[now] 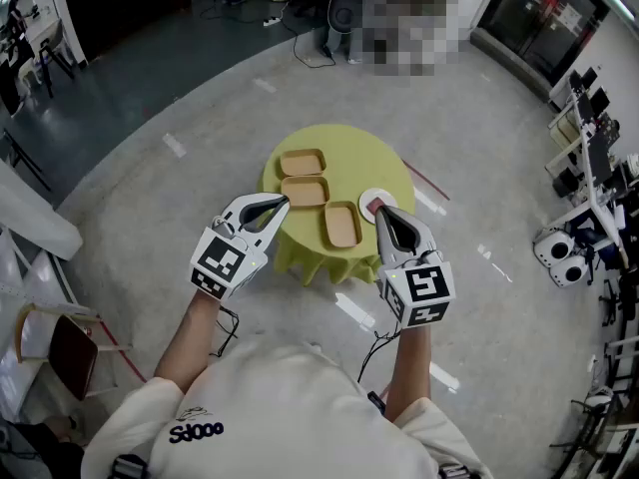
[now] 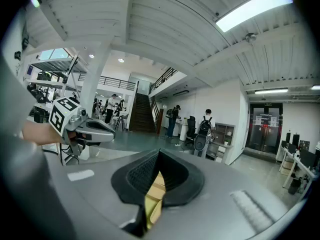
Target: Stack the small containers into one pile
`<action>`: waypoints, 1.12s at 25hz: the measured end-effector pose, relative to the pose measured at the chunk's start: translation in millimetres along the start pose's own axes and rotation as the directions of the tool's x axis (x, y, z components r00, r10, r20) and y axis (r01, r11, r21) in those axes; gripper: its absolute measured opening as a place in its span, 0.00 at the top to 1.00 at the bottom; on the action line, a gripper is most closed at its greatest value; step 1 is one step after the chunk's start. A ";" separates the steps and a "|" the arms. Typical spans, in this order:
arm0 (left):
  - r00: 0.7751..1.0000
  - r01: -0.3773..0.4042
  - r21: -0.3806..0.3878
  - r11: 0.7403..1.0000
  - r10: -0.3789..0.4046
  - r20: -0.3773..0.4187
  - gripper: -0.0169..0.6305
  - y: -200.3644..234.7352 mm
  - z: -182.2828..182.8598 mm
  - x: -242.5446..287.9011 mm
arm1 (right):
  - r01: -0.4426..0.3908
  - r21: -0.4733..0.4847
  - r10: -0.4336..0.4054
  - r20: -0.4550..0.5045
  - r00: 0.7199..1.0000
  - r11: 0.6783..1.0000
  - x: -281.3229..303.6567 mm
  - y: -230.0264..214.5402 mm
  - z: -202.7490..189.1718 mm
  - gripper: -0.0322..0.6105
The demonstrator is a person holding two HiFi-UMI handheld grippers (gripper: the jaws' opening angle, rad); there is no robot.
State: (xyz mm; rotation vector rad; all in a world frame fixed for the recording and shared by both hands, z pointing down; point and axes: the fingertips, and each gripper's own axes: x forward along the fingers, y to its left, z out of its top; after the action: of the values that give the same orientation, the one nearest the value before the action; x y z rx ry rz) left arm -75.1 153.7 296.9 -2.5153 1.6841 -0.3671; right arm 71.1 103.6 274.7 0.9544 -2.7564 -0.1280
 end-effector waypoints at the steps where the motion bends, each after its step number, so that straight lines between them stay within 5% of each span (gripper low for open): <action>1: 1.000 -0.004 -0.005 1.000 0.004 -0.004 0.96 0.4 -2.9 2.6 | 0.000 0.000 0.000 -0.001 1.000 1.000 -0.6 -2.2 -2.1 0.94; 12: 0.995 -0.071 -0.065 0.995 0.067 -0.071 0.97 -7.9 -22.7 19.7 | -0.025 0.030 0.026 -0.023 0.999 0.999 -8.8 -23.0 -23.6 0.94; 28: 0.976 -0.179 -0.126 0.976 0.159 -0.150 0.96 -40.3 -45.6 30.1 | -0.214 0.031 0.214 0.006 0.977 0.976 -18.1 -33.8 -56.5 0.94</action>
State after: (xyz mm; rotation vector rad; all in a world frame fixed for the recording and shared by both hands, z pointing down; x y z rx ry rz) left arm -39.4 144.1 353.9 -2.4654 2.0273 -0.4333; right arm 118.6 87.7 321.1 0.6584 -2.8492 -0.0507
